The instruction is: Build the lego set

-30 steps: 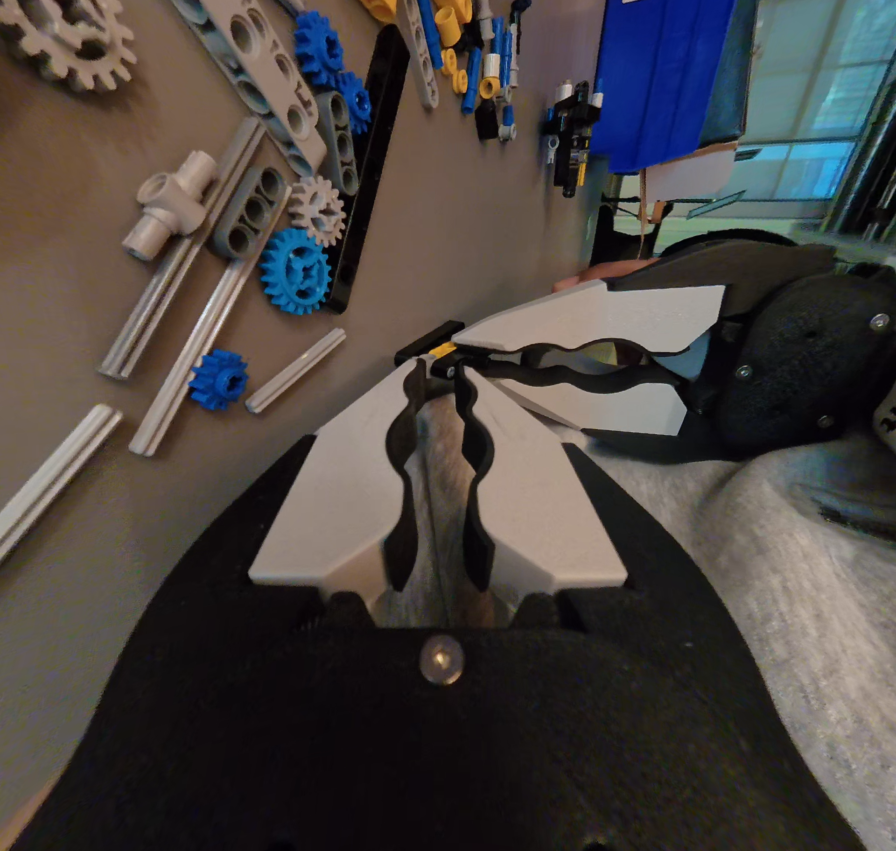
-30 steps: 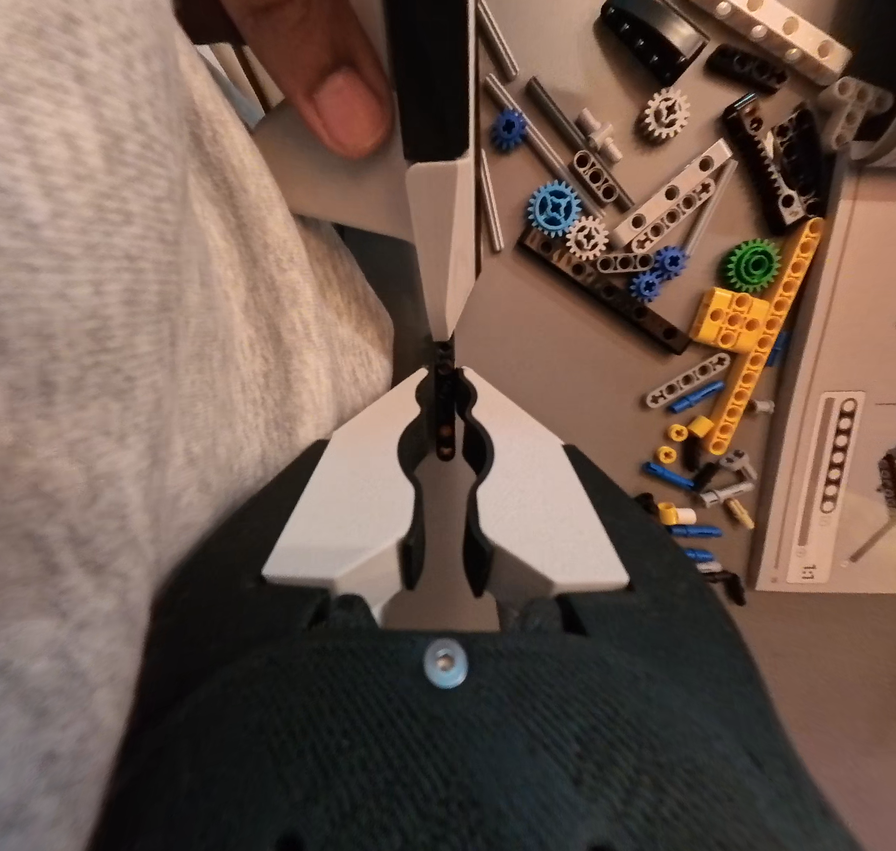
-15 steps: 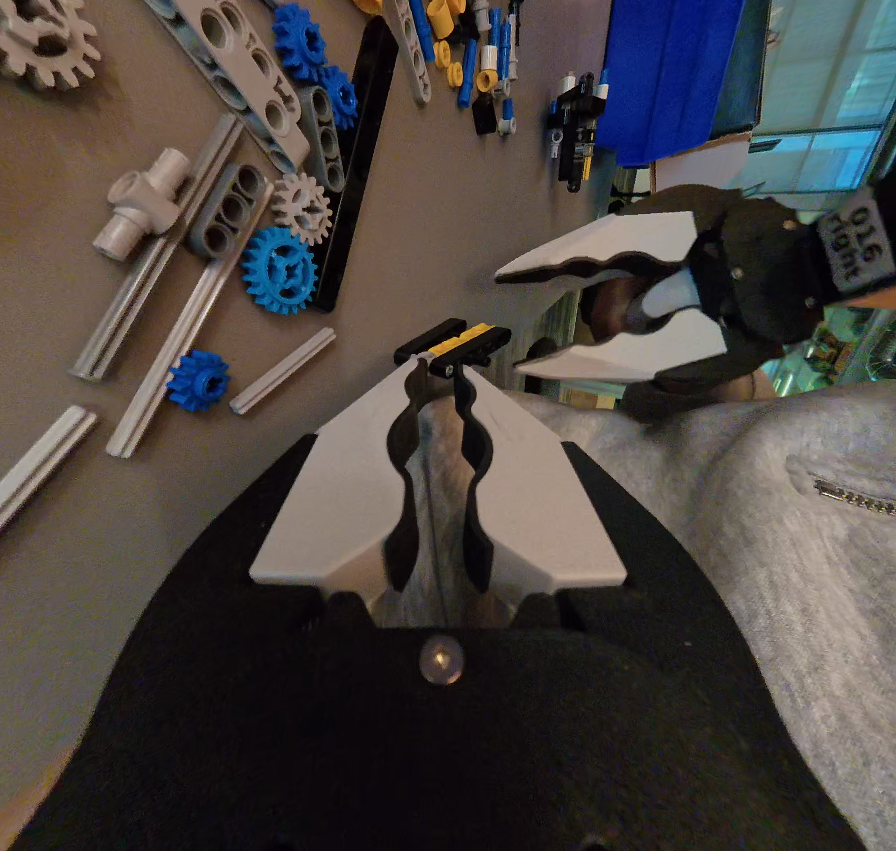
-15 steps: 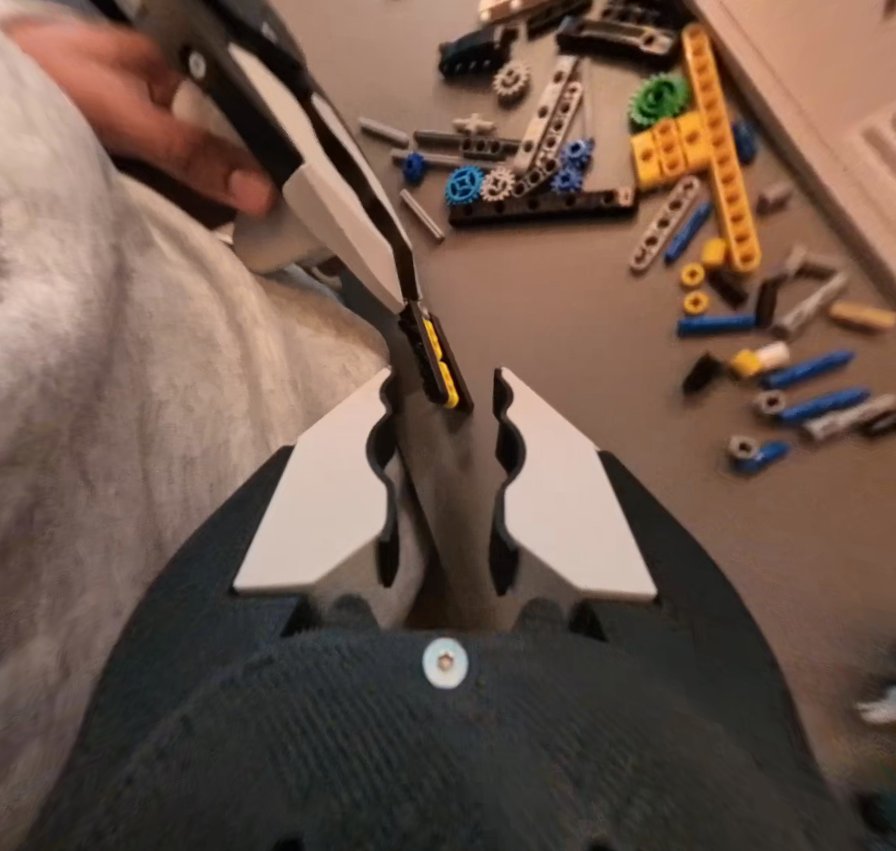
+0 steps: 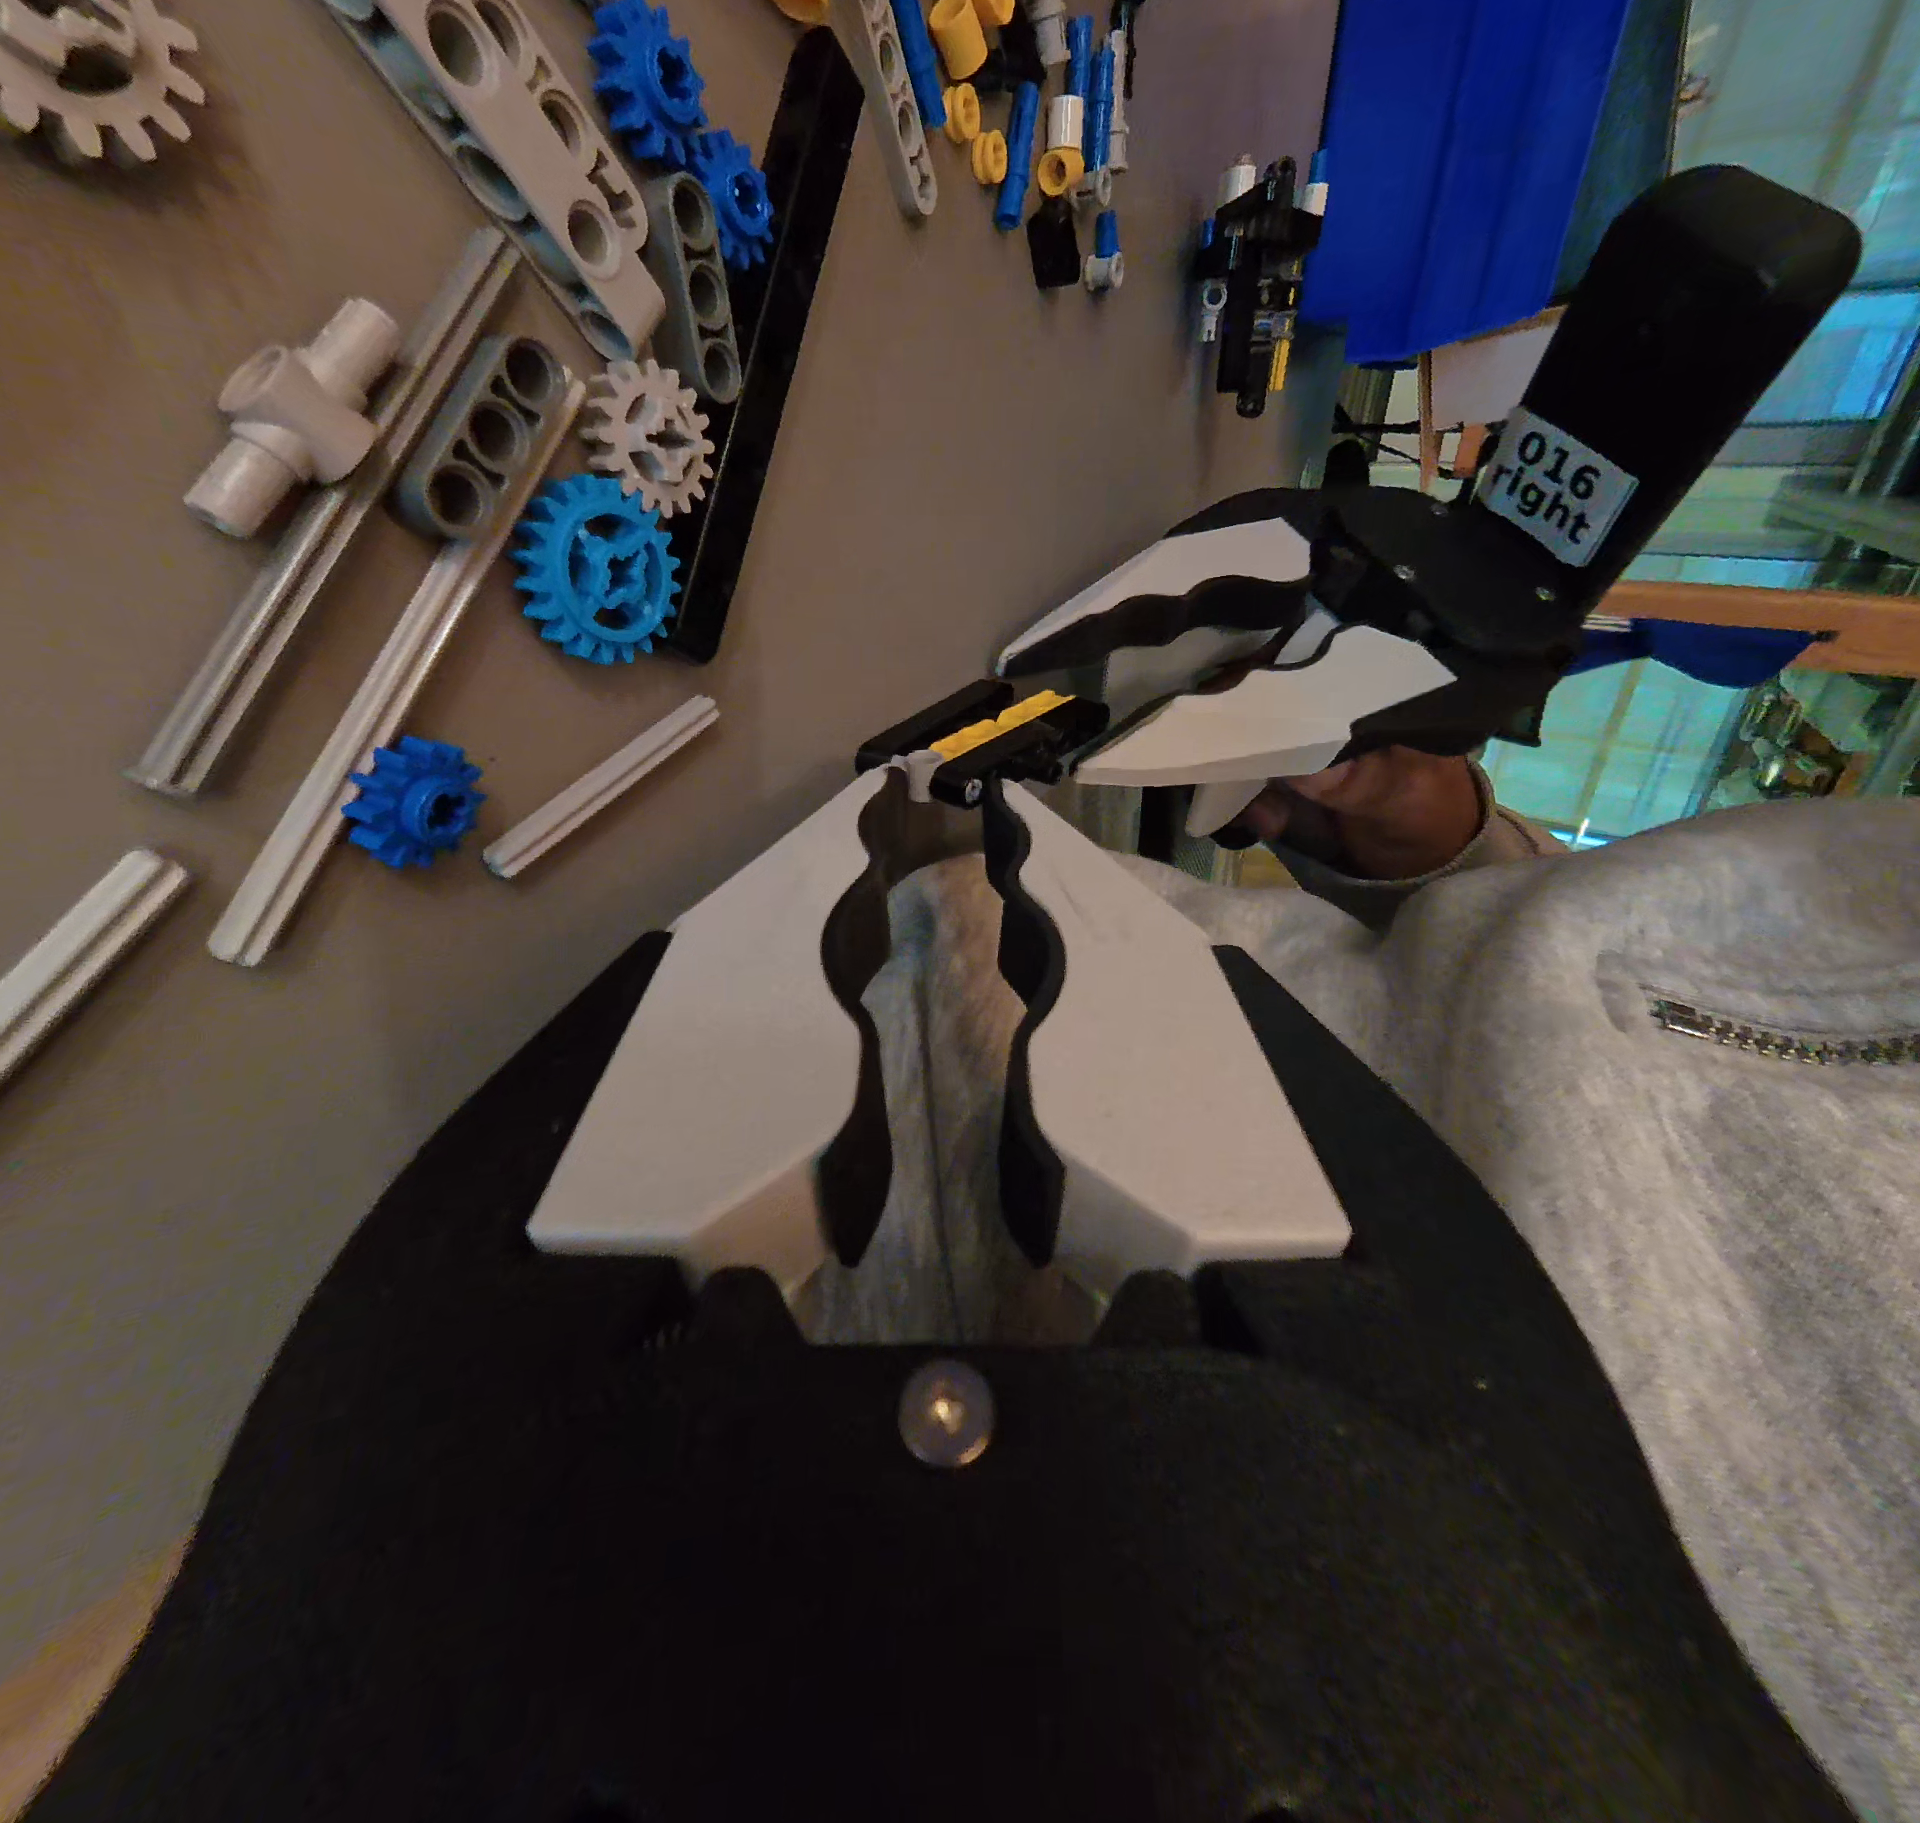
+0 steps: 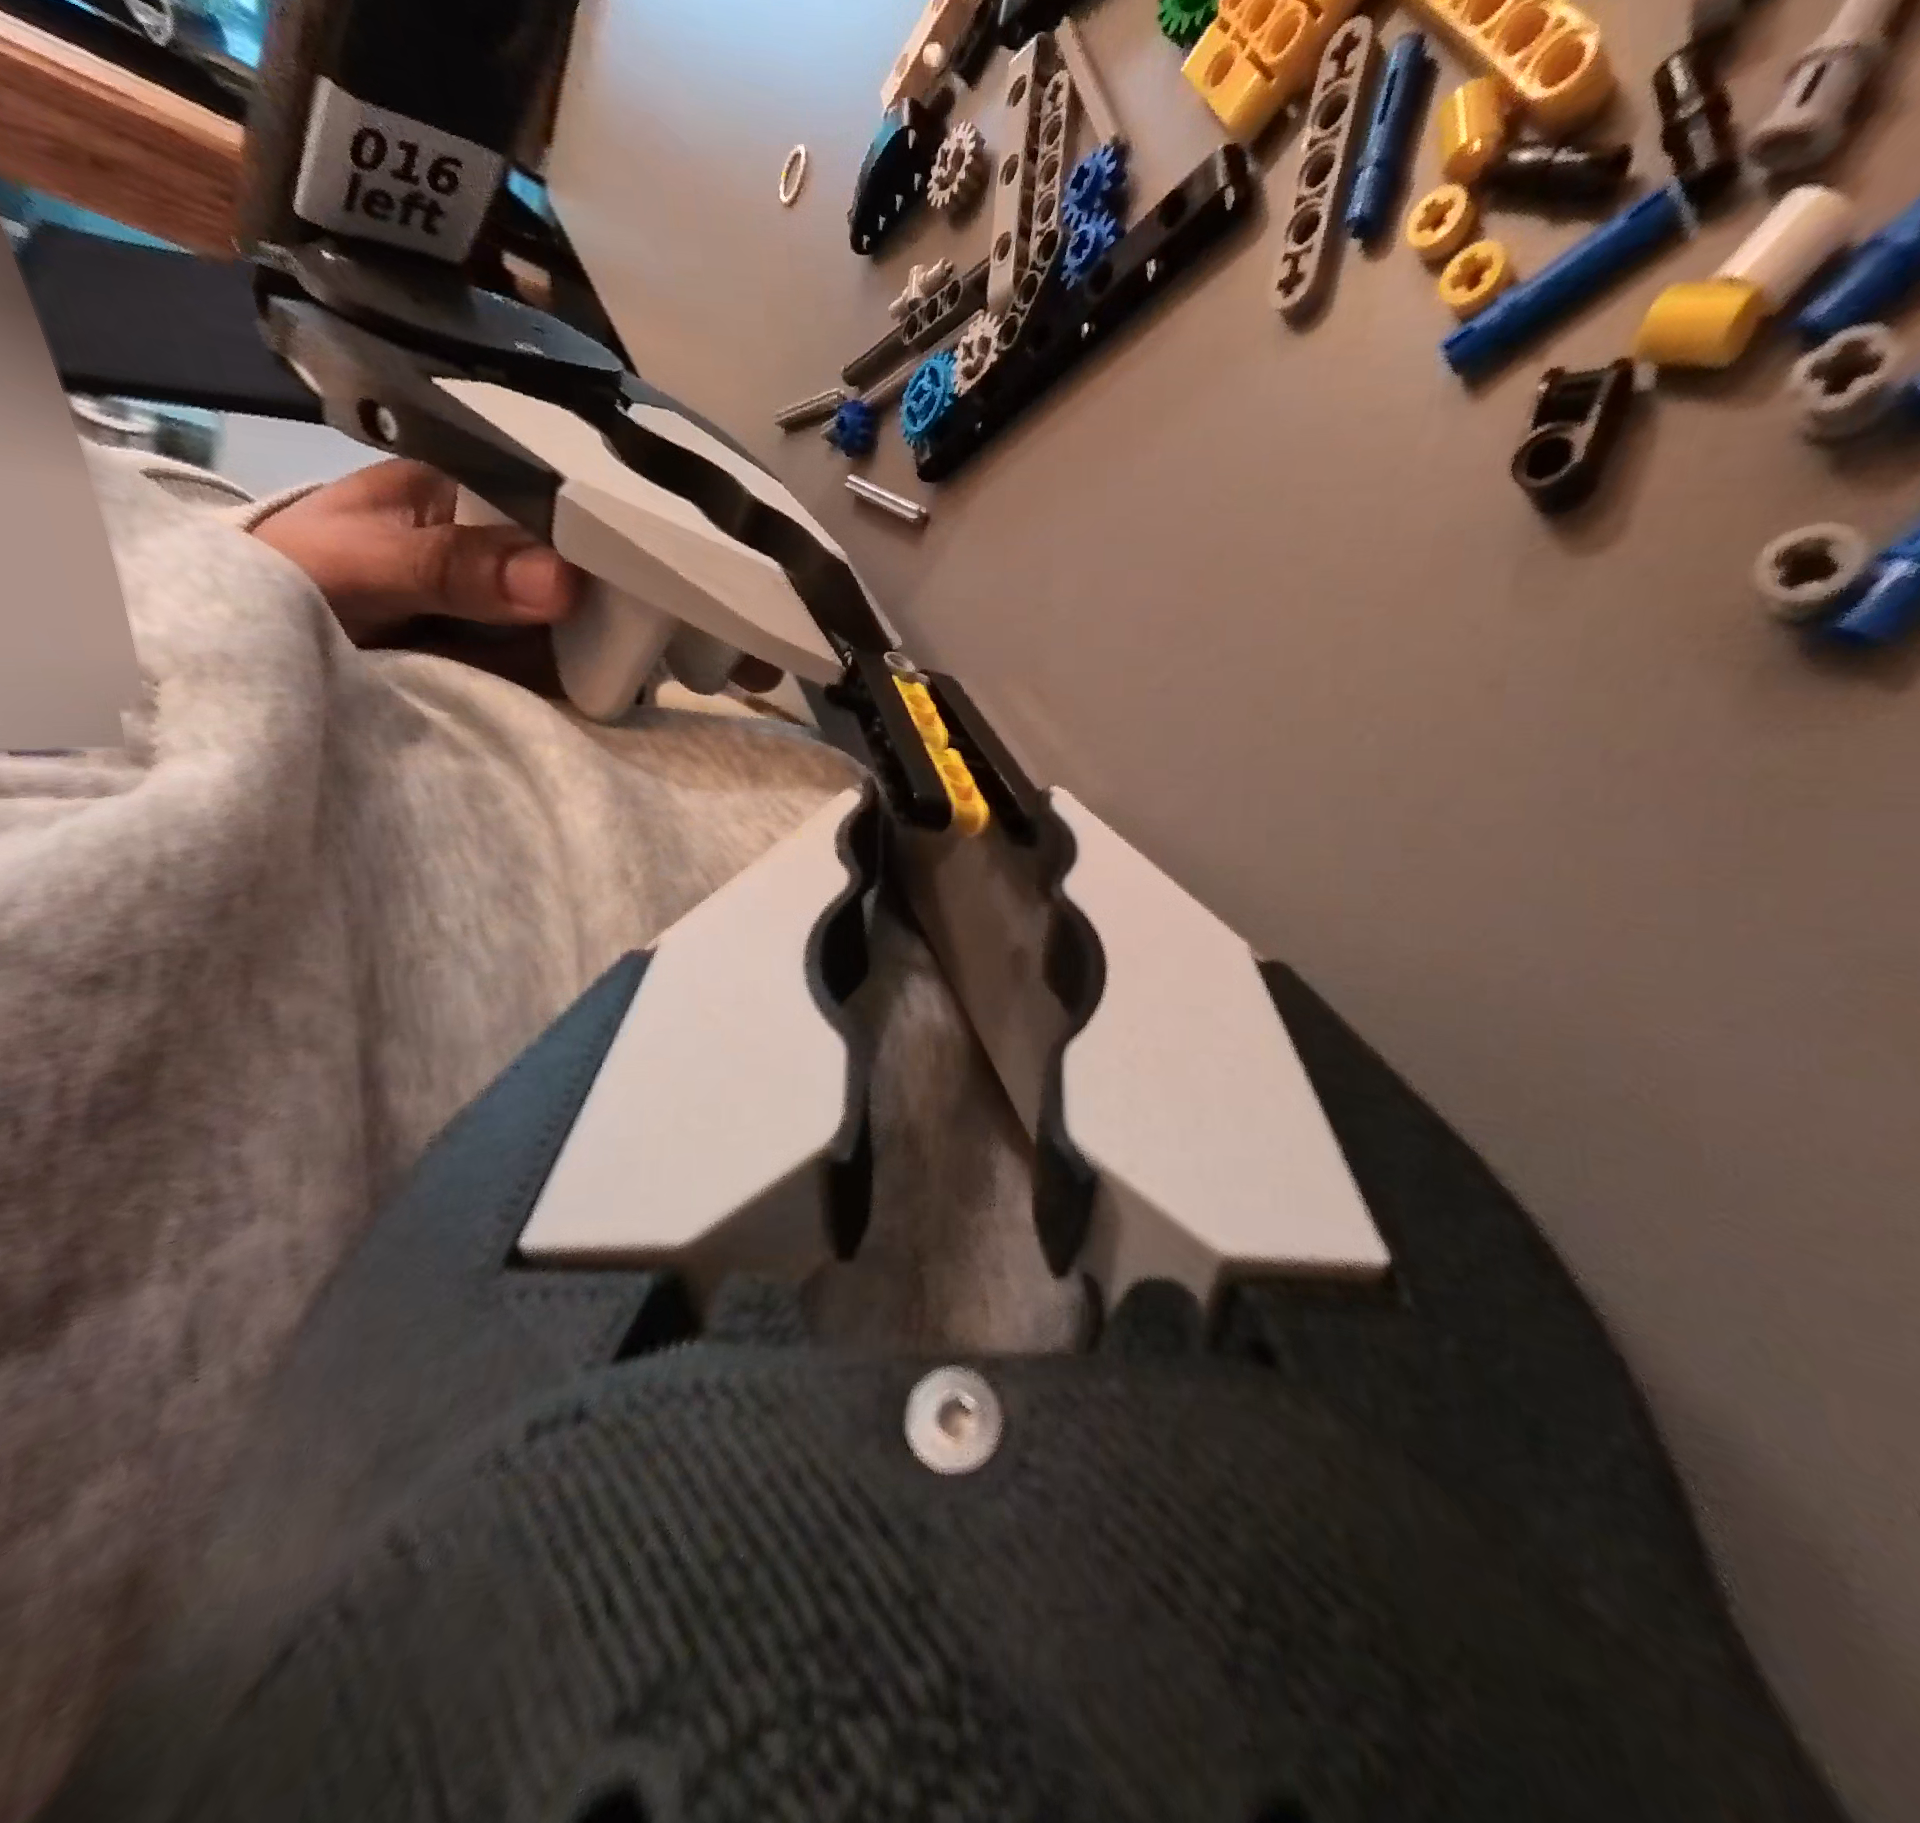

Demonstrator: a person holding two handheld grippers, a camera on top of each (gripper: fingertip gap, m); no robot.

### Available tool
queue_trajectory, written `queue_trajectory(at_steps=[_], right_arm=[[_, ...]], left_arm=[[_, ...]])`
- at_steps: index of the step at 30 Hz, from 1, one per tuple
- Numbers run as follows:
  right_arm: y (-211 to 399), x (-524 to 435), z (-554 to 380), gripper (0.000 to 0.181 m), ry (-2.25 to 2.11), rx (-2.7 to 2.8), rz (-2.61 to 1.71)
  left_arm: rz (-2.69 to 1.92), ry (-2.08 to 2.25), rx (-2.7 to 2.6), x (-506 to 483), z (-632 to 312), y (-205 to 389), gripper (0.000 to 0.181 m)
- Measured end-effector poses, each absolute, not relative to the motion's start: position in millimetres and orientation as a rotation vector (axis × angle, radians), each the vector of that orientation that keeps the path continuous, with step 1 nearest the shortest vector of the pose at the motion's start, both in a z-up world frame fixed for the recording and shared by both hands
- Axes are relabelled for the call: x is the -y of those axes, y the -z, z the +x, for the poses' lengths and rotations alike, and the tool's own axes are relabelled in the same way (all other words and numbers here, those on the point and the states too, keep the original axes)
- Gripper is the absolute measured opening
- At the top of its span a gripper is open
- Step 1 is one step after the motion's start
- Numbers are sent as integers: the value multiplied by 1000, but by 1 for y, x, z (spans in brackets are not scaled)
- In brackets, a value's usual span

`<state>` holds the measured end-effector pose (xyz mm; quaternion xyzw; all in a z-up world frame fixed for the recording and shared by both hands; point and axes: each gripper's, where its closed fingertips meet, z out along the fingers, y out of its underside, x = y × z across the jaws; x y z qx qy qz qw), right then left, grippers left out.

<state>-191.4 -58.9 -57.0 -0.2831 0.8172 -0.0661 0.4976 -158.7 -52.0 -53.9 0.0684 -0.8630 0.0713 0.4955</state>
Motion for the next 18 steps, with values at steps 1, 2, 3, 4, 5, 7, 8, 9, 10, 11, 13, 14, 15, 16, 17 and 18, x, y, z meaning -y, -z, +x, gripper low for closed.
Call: queue_trajectory(at_steps=[1, 2, 3, 4, 5, 7, 8, 9, 10, 11, 13, 14, 15, 16, 17, 18], right_arm=[[57, 59, -192, 25, 153, -1975, -673], [57, 59, -192, 25, 147, -1972, -666], [57, 59, -192, 25, 142, -1970, -663], [57, 59, -191, 24, 140, -1968, -662], [57, 59, -191, 24, 137, -1964, -657], [57, 59, -191, 23, 128, -1953, -641], [57, 59, -191, 23, 122, -1946, -629], [56, 58, -190, 21, 110, -1933, -611], [55, 58, -190, 17, 99, -1919, -593], [55, 58, -189, 17, 97, -1912, -581], [55, 58, -189, 17, 100, -1910, -589], [55, 58, -190, 17, 95, -1911, -594], [55, 58, -190, 17, 87, -1911, -590], [55, 58, -190, 17, 82, -1910, -584], [55, 59, -190, 16, 79, -1908, -580], [55, 59, -190, 16, 76, -1910, -578]], left_arm=[[167, -172, 2092, 52, -159, 54, 13], [168, -169, 2093, 52, -159, 54, 14], [171, -167, 2093, 52, -159, 54, 14], [173, -165, 2092, 52, -159, 54, 14], [173, -163, 2091, 51, -159, 54, 15], [177, -160, 2084, 51, -159, 54, 15], [182, -158, 2079, 51, -159, 55, 15], [187, -157, 2073, 51, -159, 54, 15], [188, -154, 2068, 51, -160, 54, 15], [189, -154, 2065, 51, -160, 54, 15], [194, -153, 2064, 51, -160, 54, 15], [194, -152, 2062, 52, -160, 54, 15], [197, -149, 2060, 52, -160, 54, 15], [199, -147, 2056, 52, -160, 54, 14], [201, -145, 2054, 52, -160, 54, 14], [201, -143, 2053, 52, -160, 54, 14]])
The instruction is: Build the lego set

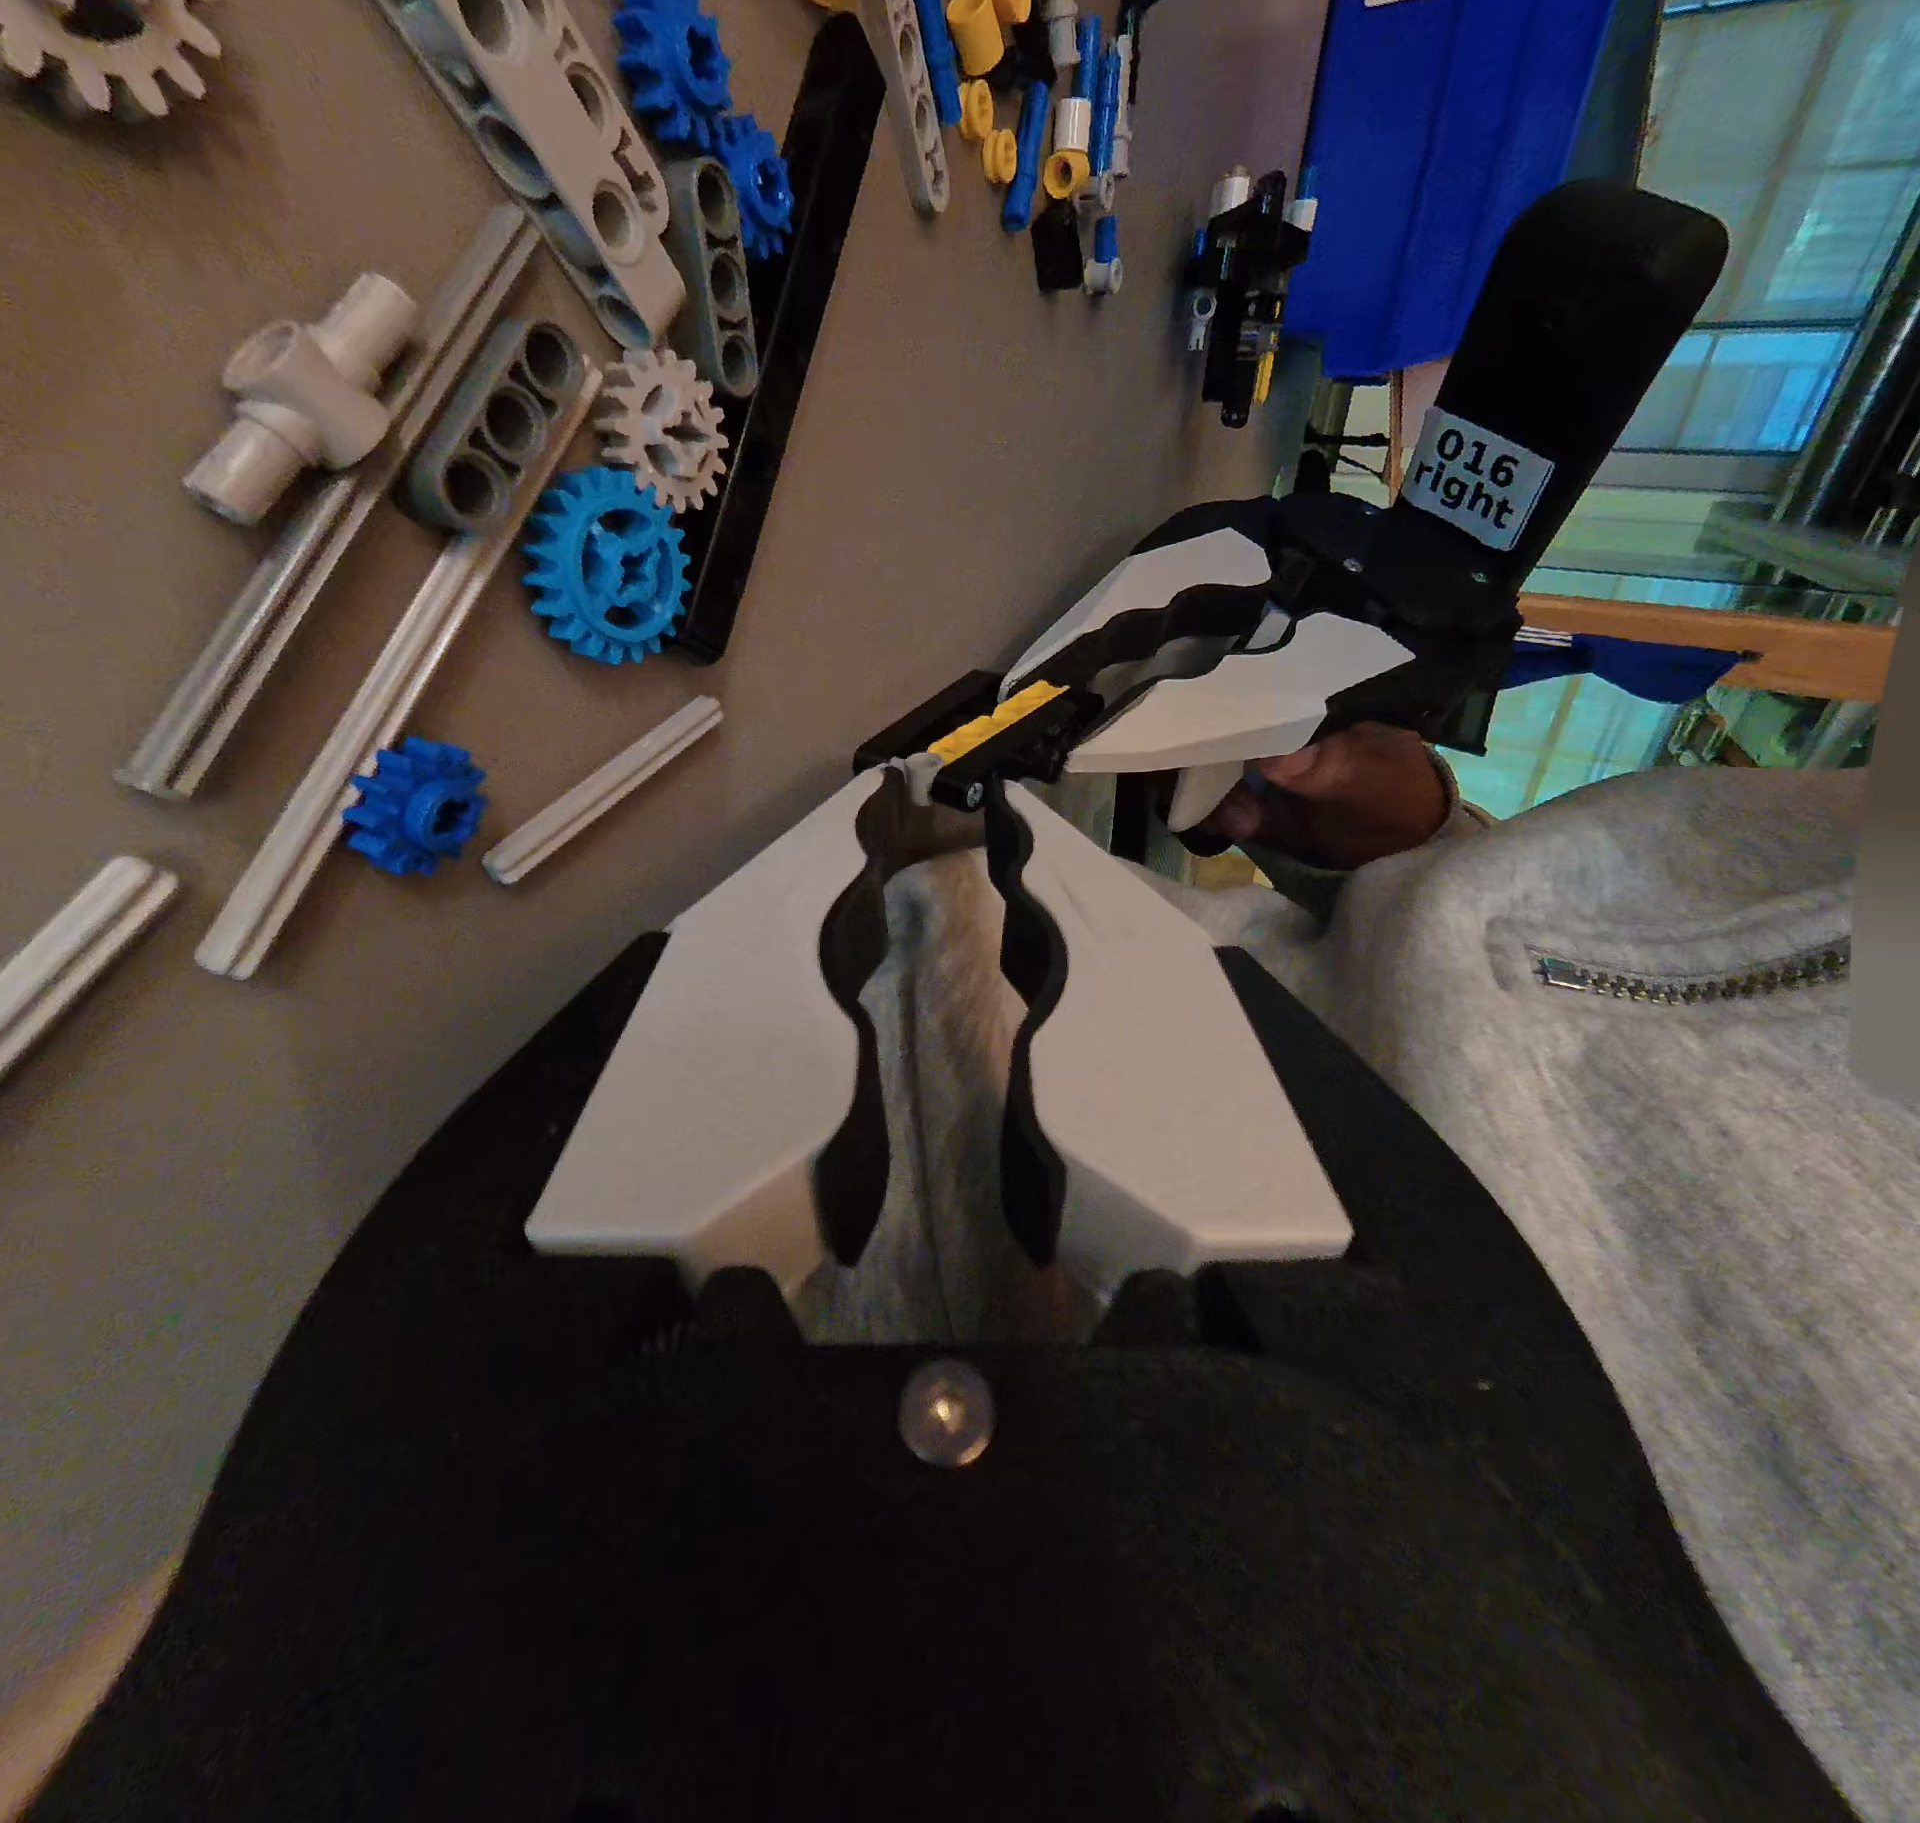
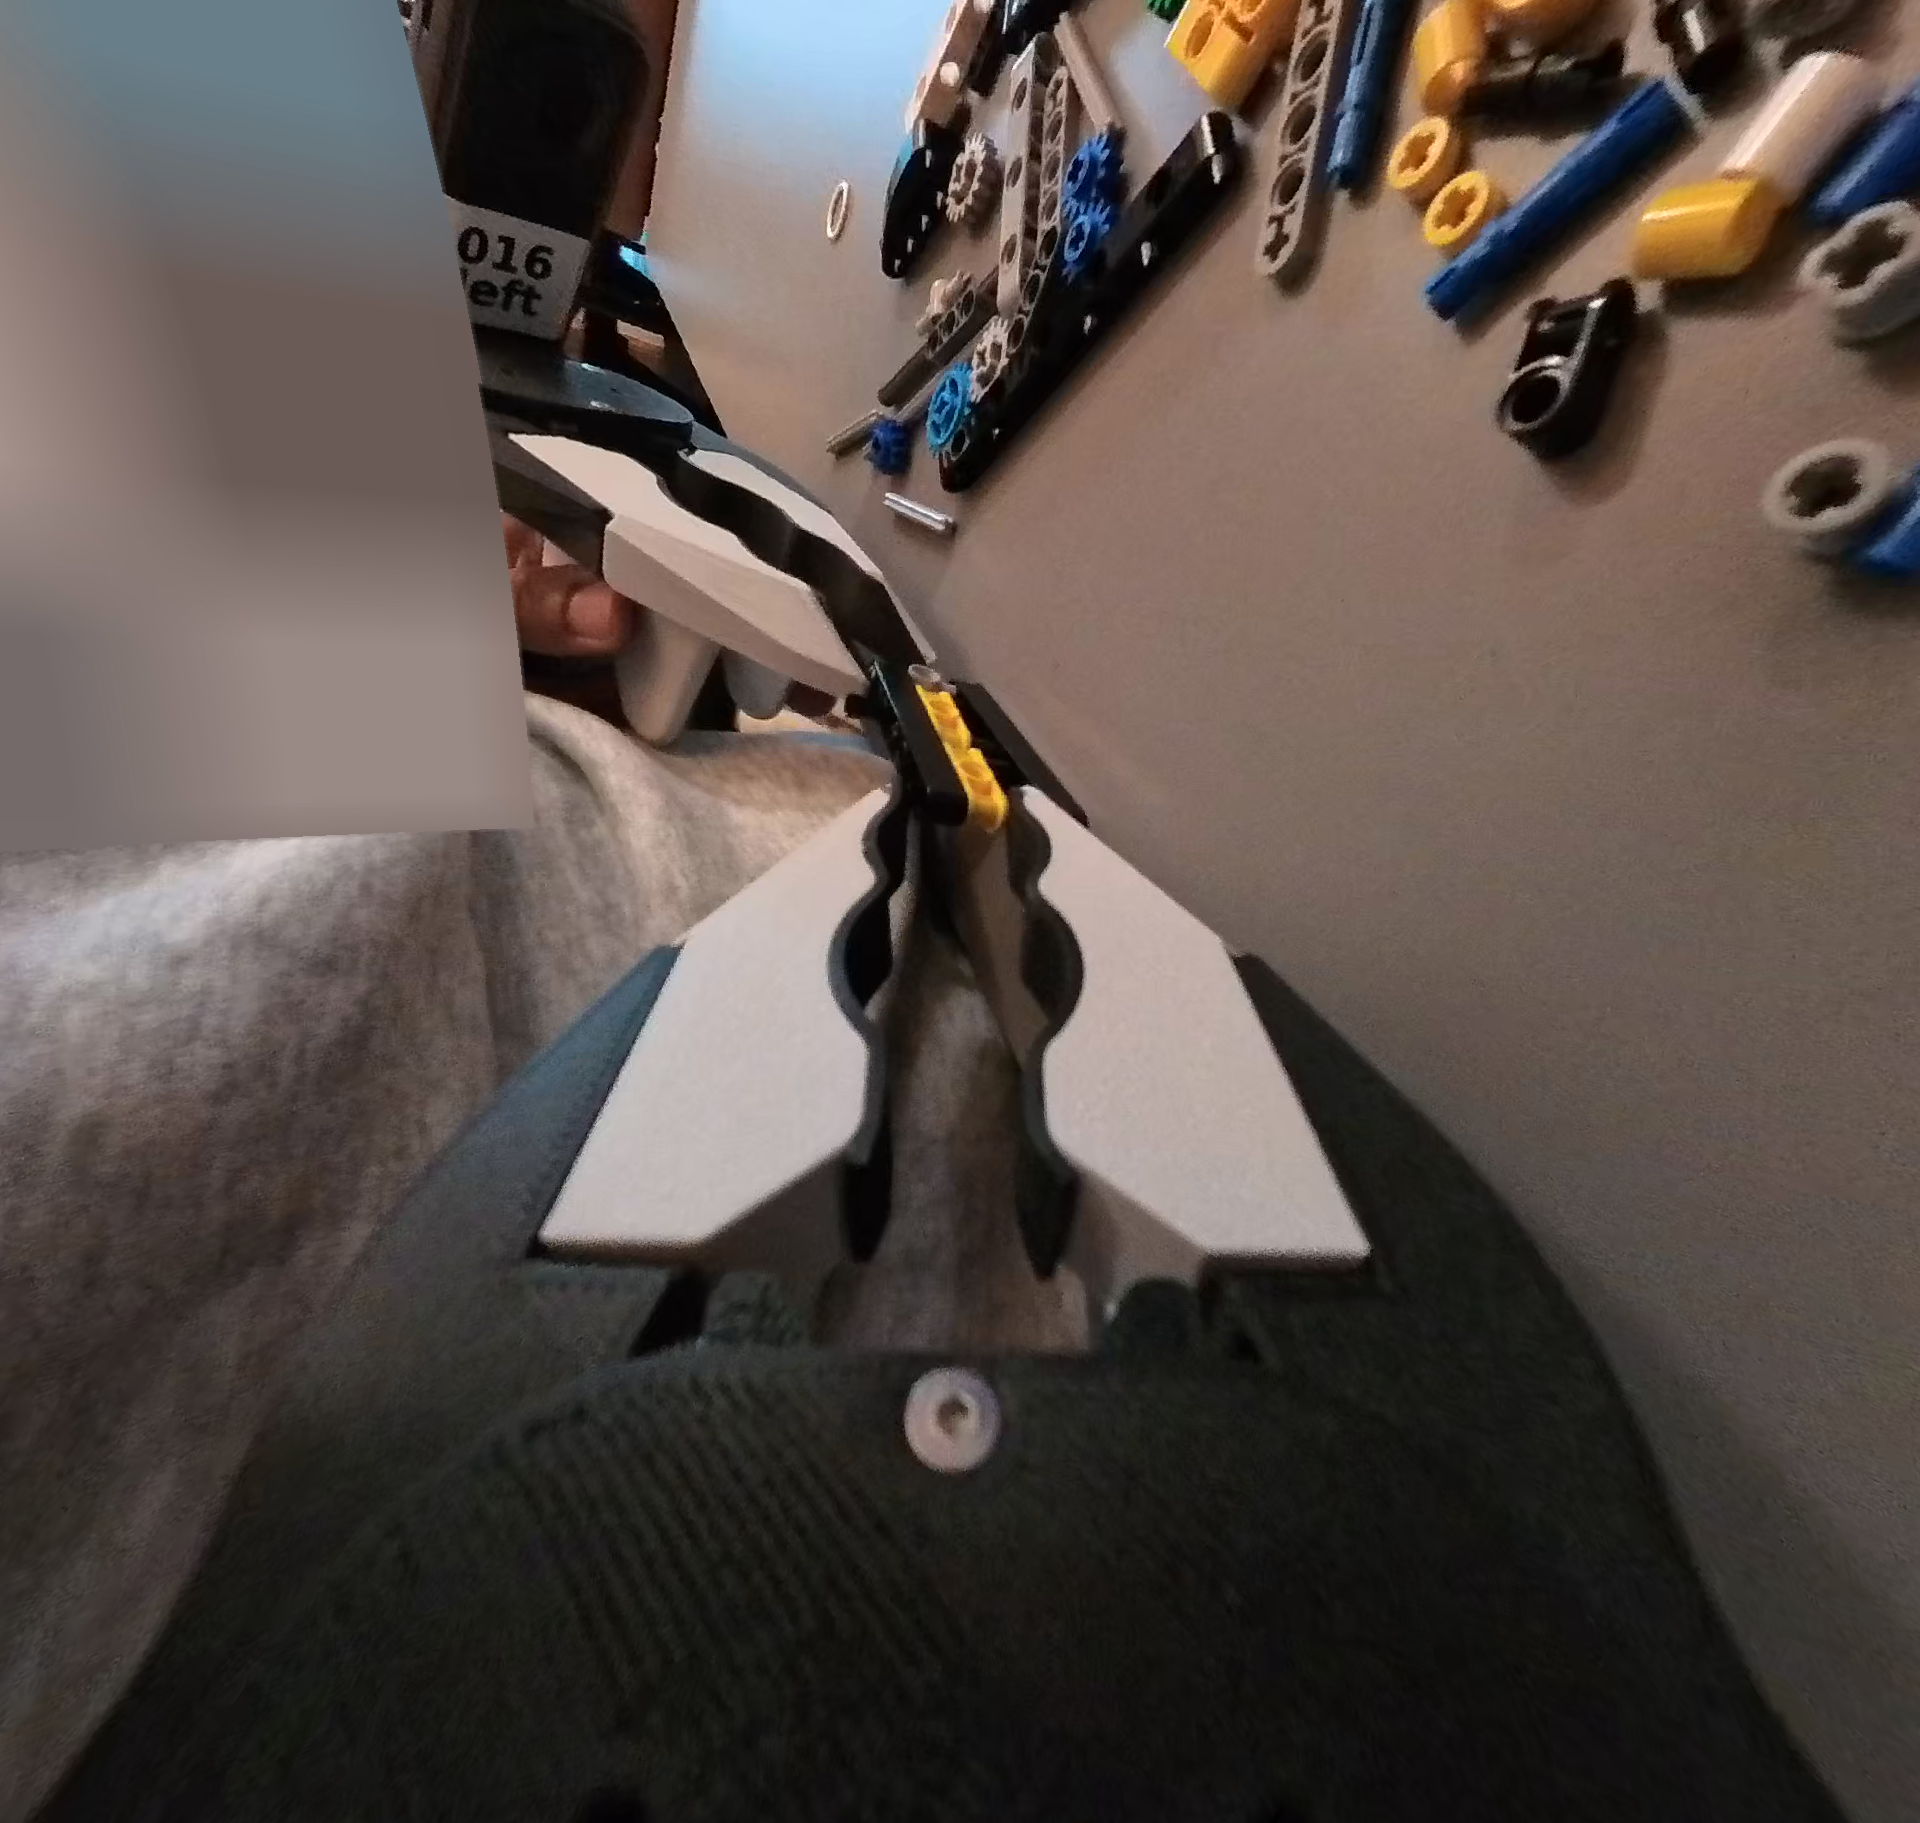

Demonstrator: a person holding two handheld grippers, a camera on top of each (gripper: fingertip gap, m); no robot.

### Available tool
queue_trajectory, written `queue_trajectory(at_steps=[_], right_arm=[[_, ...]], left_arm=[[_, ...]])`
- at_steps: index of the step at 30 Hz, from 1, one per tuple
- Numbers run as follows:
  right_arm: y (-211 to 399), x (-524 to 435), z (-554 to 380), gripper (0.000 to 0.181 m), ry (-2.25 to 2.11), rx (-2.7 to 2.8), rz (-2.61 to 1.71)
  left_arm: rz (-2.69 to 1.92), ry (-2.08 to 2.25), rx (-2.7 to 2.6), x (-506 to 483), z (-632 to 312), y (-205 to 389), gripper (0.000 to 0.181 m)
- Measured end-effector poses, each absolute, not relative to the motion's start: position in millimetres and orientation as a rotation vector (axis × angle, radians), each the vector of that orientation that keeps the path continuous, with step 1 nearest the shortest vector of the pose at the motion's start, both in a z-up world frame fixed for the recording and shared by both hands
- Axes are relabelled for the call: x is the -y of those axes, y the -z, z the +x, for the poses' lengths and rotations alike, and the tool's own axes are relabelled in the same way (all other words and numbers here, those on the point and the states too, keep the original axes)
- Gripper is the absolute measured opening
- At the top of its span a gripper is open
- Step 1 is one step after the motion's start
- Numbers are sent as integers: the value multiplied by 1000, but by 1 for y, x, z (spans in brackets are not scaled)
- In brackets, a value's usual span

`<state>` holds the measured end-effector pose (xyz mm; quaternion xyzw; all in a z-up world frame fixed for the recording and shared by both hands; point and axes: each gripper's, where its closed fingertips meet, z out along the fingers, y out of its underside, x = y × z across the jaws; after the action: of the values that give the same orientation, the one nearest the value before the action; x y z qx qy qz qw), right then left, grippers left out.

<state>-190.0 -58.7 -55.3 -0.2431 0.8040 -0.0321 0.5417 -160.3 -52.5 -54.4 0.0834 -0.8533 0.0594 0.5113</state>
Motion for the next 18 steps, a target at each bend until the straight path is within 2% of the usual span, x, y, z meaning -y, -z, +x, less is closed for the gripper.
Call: queue_trajectory(at_steps=[14, 18], right_arm=[[55, 66, -197, 22, 119, -2030, -648], [59, 72, -202, 34, 148, -2090, -678]], left_arm=[[171, -118, 2058, 52, -164, 55, 16], [177, -121, 2058, 52, -164, 55, 16]])
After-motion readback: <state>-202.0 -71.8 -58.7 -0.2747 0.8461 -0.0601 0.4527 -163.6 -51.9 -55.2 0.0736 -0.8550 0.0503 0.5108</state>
